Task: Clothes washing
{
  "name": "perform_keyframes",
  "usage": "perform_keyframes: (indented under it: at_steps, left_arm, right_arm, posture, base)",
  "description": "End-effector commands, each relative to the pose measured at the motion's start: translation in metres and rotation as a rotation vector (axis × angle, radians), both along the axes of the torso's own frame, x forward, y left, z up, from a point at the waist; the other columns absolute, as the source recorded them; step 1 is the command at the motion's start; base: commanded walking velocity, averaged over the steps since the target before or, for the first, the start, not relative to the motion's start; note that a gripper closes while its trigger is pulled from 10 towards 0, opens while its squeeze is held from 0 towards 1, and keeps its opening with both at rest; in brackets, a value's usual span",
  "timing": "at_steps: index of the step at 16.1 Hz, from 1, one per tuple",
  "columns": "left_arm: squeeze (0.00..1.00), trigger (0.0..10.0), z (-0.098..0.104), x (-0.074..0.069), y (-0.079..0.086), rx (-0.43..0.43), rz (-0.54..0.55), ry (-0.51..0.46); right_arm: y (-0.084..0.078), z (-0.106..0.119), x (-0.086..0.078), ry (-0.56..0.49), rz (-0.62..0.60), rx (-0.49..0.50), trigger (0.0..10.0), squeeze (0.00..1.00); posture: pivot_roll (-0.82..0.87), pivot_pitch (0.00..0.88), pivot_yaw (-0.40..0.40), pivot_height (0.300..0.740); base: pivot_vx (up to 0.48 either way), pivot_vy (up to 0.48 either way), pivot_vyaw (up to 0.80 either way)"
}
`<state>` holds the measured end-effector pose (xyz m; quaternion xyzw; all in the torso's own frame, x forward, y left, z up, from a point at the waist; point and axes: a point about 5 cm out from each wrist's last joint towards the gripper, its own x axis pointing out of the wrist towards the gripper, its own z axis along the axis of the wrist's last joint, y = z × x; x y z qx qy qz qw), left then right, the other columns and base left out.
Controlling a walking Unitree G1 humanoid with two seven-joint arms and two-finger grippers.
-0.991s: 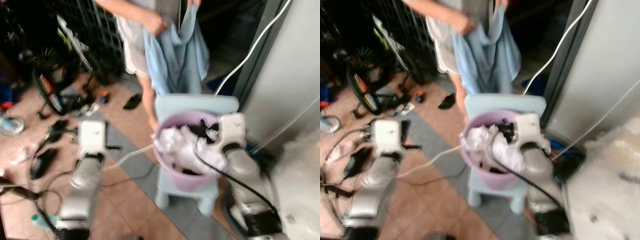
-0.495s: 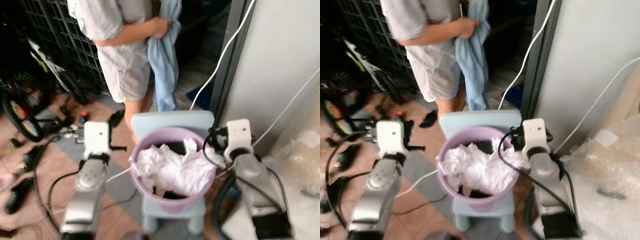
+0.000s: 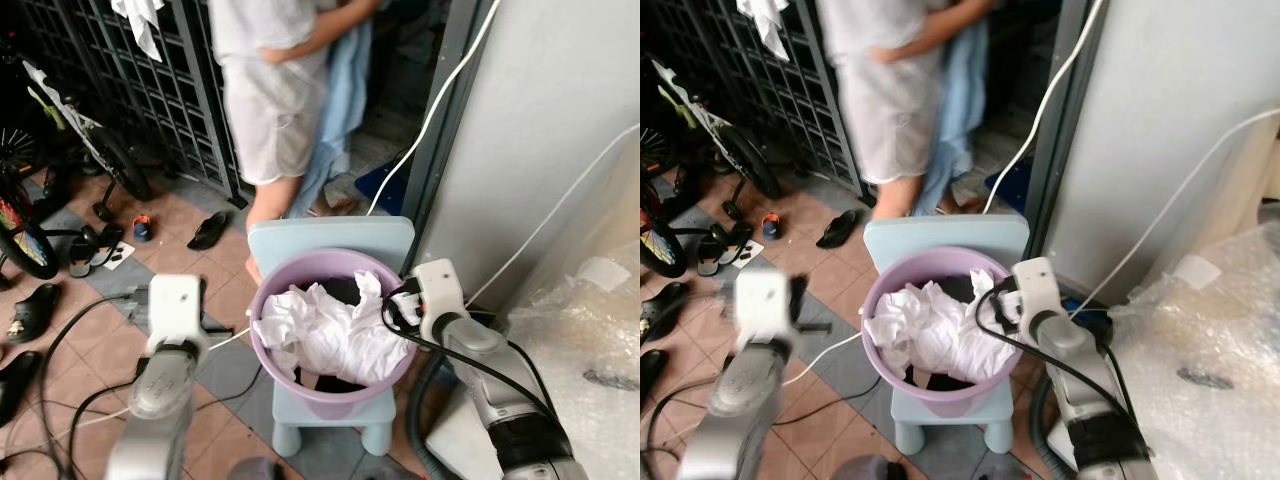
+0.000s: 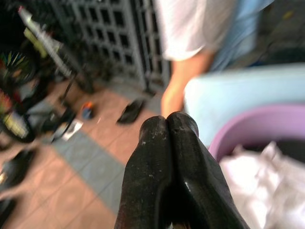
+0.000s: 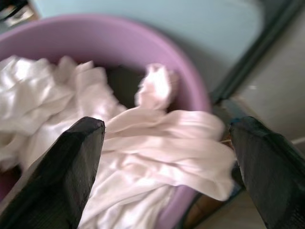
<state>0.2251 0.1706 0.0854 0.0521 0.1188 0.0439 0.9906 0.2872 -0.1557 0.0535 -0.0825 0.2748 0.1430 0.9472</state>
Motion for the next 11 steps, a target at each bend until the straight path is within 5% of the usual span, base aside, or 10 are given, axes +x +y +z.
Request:
perform_keyframes:
  at_steps: [1, 7, 11]
  left_arm:
    - [0.00, 10.0, 0.003, -0.008, 0.007, 0.032, 0.019, 0.007]
    - [0.00, 10.0, -0.002, -0.058, 0.024, 0.039, 0.068, 0.158]
    - [0.00, 10.0, 0.003, -0.071, 0.027, 0.041, 0.069, 0.186]
  right_arm:
    - [0.010, -0.005, 0.001, 0.047, 0.073, 0.003, 10.0, 0.00]
    - [0.037, -0.011, 0.015, 0.078, 0.162, -0.004, 10.0, 0.00]
    - [0.050, -0.035, 0.016, 0.136, 0.151, -0.059, 10.0, 0.00]
  posture:
    - [0.09, 0.098, 0.018, 0.740]
    - [0.19, 0.199, -0.022, 0.740]
    - [0.23, 0.259, -0.014, 0.740]
  base:
    - [0.000, 0.000, 0.00]
    - [0.000, 0.000, 0.00]
    - [0.000, 0.000, 0.00]
